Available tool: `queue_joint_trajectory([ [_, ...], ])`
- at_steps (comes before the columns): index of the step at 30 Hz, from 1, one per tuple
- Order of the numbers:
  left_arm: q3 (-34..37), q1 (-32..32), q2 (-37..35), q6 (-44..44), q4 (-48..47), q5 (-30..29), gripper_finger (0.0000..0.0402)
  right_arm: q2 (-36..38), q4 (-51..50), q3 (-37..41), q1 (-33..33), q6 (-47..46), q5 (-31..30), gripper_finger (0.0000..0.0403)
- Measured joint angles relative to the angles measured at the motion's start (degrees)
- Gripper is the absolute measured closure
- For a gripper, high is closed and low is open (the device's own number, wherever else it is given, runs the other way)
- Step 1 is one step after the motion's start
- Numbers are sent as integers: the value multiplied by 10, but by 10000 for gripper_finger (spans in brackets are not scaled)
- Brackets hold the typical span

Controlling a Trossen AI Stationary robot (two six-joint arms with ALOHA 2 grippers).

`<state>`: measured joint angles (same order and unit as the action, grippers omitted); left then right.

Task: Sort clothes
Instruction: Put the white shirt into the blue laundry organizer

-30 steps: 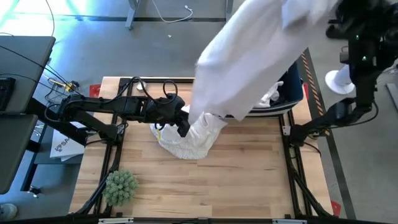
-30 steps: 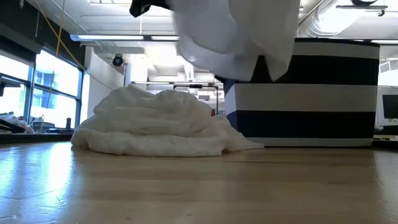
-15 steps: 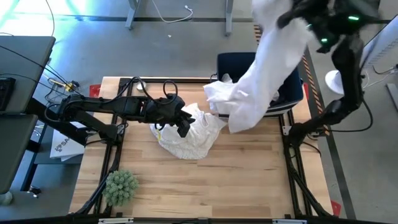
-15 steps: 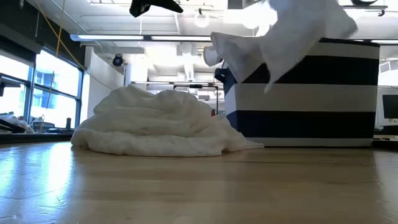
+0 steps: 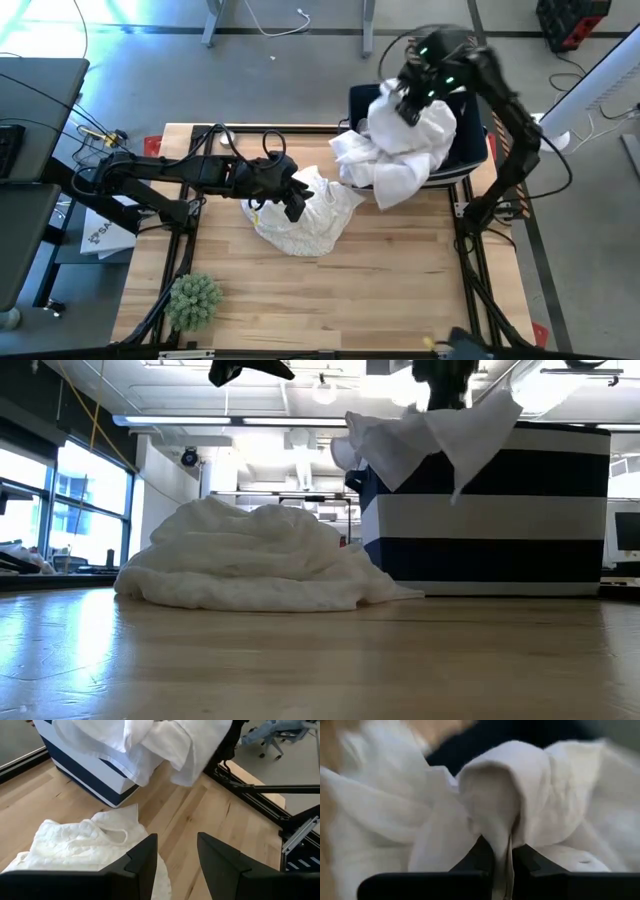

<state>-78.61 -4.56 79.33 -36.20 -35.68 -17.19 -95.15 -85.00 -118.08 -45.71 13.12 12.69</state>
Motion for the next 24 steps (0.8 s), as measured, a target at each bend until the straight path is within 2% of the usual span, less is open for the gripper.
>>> queue_joint_trajectory([
  [9, 0, 0, 0, 4, 0, -1, 266, 8, 146, 331, 0, -11, -26, 385],
  [14, 0, 0, 0, 4, 0, -5, 266, 10, 217, 436, 5, -26, -91, 371],
  [16, 0, 0, 0, 4, 0, -10, 266, 10, 214, 439, 5, -17, -105, 350],
  [19, 0, 0, 0, 4, 0, -12, 266, 6, 159, 400, 5, -15, -119, 302],
  [24, 0, 0, 0, 4, 0, -12, 266, 6, 31, 251, 3, -60, -152, 224],
])
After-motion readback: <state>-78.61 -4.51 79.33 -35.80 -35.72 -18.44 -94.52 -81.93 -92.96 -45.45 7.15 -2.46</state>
